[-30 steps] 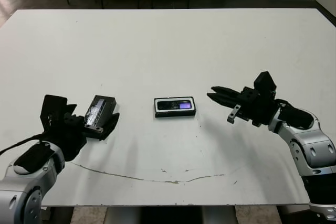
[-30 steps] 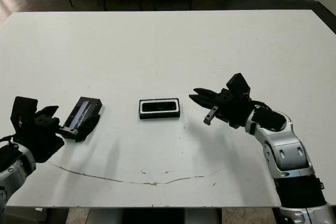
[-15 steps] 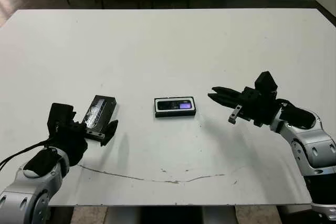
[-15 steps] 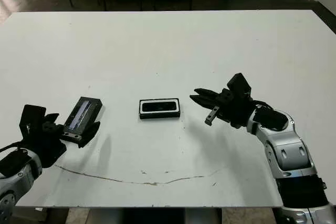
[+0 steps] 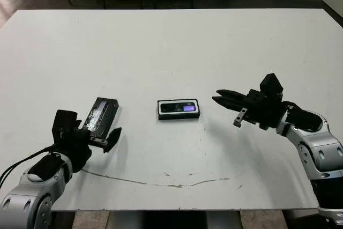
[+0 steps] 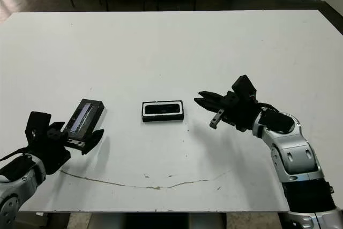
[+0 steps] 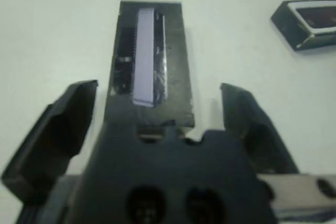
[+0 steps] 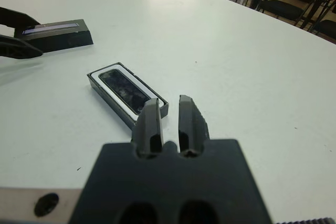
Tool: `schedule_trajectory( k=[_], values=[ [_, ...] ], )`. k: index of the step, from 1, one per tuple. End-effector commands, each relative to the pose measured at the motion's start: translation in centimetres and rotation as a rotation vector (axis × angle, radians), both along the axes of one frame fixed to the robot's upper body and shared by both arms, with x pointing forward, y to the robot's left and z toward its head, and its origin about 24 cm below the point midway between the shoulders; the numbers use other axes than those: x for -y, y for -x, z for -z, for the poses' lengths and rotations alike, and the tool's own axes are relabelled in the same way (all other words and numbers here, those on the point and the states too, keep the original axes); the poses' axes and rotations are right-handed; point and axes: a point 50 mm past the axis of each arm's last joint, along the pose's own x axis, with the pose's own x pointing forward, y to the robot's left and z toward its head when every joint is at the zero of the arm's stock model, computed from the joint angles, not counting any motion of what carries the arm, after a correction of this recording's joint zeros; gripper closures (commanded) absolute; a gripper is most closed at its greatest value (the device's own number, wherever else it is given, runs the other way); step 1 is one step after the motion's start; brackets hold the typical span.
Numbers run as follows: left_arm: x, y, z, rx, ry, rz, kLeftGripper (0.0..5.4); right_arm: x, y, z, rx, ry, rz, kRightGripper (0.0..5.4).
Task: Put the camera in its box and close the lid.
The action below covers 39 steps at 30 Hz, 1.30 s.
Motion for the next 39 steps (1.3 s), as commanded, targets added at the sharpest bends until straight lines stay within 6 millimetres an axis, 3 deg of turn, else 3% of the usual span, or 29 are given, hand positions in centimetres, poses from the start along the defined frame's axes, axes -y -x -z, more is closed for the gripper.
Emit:
schedule_trajectory(
  k=[1,9,13,20,26,34,39],
  values=[
    [-0.2,0.4,0.4,-0.039,0.013,-0.038,1.4,0.6,0.1,0.3,-0.023,0.027,0.011,5.4],
    [-0.2,0.6,0.3,-0.04,0.002,-0.057,3.32,0.6,0.0,0.5,-0.039,0.024,0.012,5.4],
    [-0.1,0.7,0.3,-0.035,0.02,-0.081,3.97,0.7,0.0,0.5,-0.04,0.02,0.007,5.4],
    [0.1,0.9,-0.1,0.012,0.041,-0.071,4.11,0.7,0.1,0.6,-0.053,0.014,0.009,5.4],
    [0.2,0.4,-2.2,0.157,0.023,0.007,4.11,0.6,0.1,0.7,-0.044,0.013,0.005,5.4],
    [-0.3,-2.9,-6.0,0.408,-0.153,0.234,4.11,0.9,-0.1,0.4,-0.038,-0.009,0.032,5.4],
    [0.7,-6.0,-7.0,0.486,-0.245,0.443,4.11,1.3,-0.3,0.0,-0.022,-0.011,0.052,5.4]
  ],
)
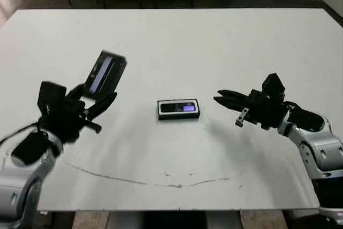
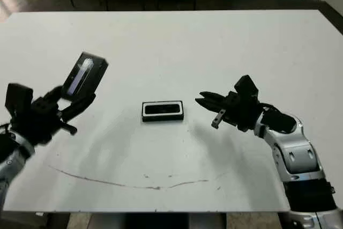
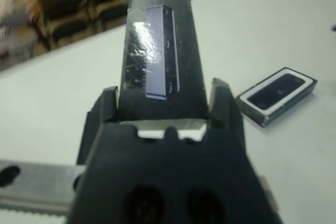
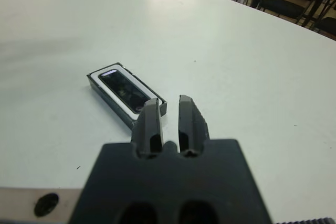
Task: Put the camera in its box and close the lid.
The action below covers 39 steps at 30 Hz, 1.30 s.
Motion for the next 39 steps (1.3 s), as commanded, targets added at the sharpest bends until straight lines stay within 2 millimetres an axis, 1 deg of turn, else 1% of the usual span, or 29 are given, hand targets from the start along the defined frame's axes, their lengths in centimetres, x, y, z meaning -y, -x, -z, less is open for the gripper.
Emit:
schedule_trajectory(
  k=[1,6,8,11,16,19,22,26,32,39],
  values=[
    [0.7,-2.0,0.2,-0.011,-0.074,0.122,4.11,0.8,-0.2,0.0,-0.012,0.011,0.034,5.4],
    [1.8,-5.0,0.3,-0.047,-0.21,0.325,4.11,1.4,-0.8,-0.7,0.007,-0.003,0.05,5.4],
    [2.2,-6.3,0.9,-0.104,-0.253,0.412,4.11,1.8,-1.1,-0.9,0.019,-0.013,0.066,5.4],
    [2.8,-7.9,1.9,-0.177,-0.348,0.497,4.11,2.4,-1.4,-1.4,0.023,-0.04,0.078,5.4],
    [4.3,-9.1,2.7,-0.226,-0.416,0.602,4.12,3.4,-1.7,-2.2,0.028,-0.02,0.128,5.4],
    [5.1,-9.4,2.7,-0.271,-0.398,0.663,4.12,3.9,-1.9,-2.3,0.038,0.009,0.149,5.4],
    [5.2,-9.6,2.6,-0.325,-0.358,0.714,4.12,4.2,-2.0,-2.1,0.04,0.026,0.159,5.4],
    [5.1,-10.0,2.4,-0.363,-0.289,0.736,4.12,4.5,-2.3,-1.9,0.036,0.044,0.172,5.4],
    [4.6,-10.4,2.5,-0.446,-0.114,0.778,4.12,4.7,-2.5,-1.6,0.035,0.049,0.174,5.4],
    [4.2,-10.7,2.6,-0.505,-0.071,0.801,4.12,4.8,-2.6,-1.5,0.031,0.067,0.168,5.4]
  ],
)
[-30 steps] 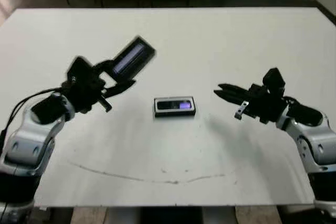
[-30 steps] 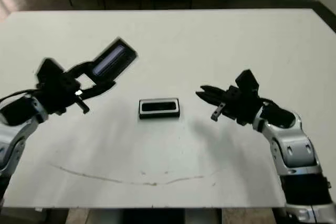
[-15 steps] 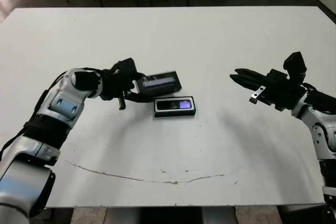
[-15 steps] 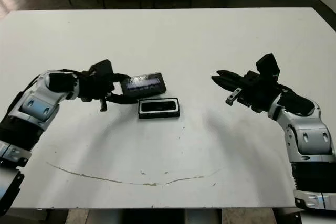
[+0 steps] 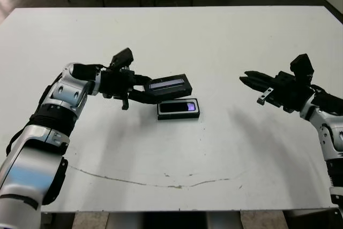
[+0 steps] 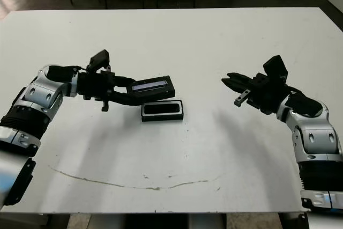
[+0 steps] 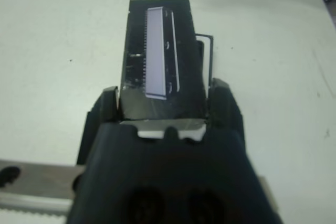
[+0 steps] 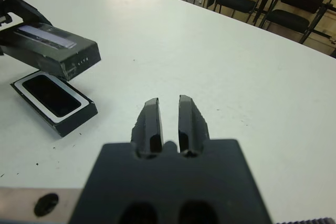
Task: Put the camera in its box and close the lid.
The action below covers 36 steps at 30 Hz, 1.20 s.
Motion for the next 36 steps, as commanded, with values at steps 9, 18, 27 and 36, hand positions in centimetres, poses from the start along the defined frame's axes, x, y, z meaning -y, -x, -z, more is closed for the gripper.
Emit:
schedule_trajectory(
  k=[9,18,27,36],
  values=[
    [0.4,0.1,2.4,-0.099,-0.081,0.006,4.12,0.3,0.0,0.2,-0.014,0.039,-0.022,5.4],
    [1.6,0.1,3.6,-0.117,-0.151,0.047,4.12,0.4,0.3,0.3,-0.03,0.05,-0.014,5.4],
    [2.2,0.3,3.8,-0.149,-0.16,0.081,4.12,0.4,0.4,0.3,-0.029,0.064,-0.017,5.4],
    [2.6,0.5,3.3,-0.134,-0.15,0.137,4.12,0.4,0.3,0.6,-0.041,0.05,-0.018,5.4]
  ],
)
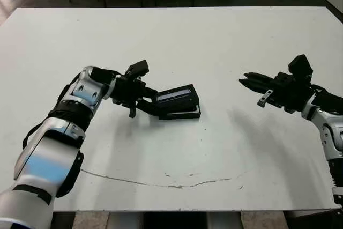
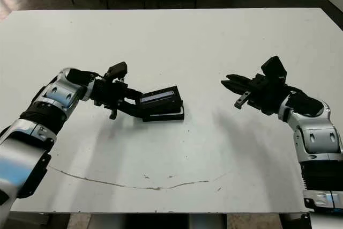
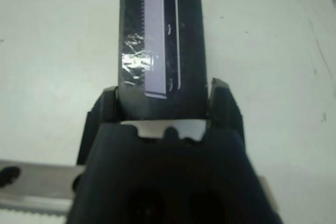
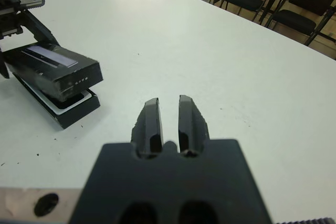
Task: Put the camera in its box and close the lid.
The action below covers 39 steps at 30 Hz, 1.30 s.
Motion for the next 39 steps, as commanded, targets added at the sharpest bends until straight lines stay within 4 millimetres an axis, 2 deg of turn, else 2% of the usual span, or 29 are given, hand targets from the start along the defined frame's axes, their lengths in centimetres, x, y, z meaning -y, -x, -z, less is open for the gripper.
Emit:
schedule_trajectory(
  k=[1,10,16,24,30,39],
  values=[
    [-0.2,0.4,0.8,-0.033,-0.007,0.015,4.12,0.3,0.2,0.6,-0.036,0.012,0.009,5.4],
    [-0.5,0.5,0.7,-0.03,-0.039,0.034,4.12,0.2,0.3,0.7,-0.032,0.011,-0.002,5.4],
    [-0.2,0.5,1.3,-0.008,-0.069,0.019,4.12,0.2,0.3,0.7,-0.032,0.023,-0.001,5.4],
    [1.3,1.1,3.1,-0.052,-0.103,0.046,4.12,0.2,0.4,0.8,-0.047,0.005,0.0,5.4],
    [2.5,1.5,3.1,0.013,-0.154,0.112,4.12,0.1,0.4,0.8,-0.042,0.012,0.002,5.4],
    [4.5,1.9,3.5,-0.002,-0.165,0.16,4.12,0.2,0.5,0.8,-0.043,0.007,-0.004,5.4]
  ],
)
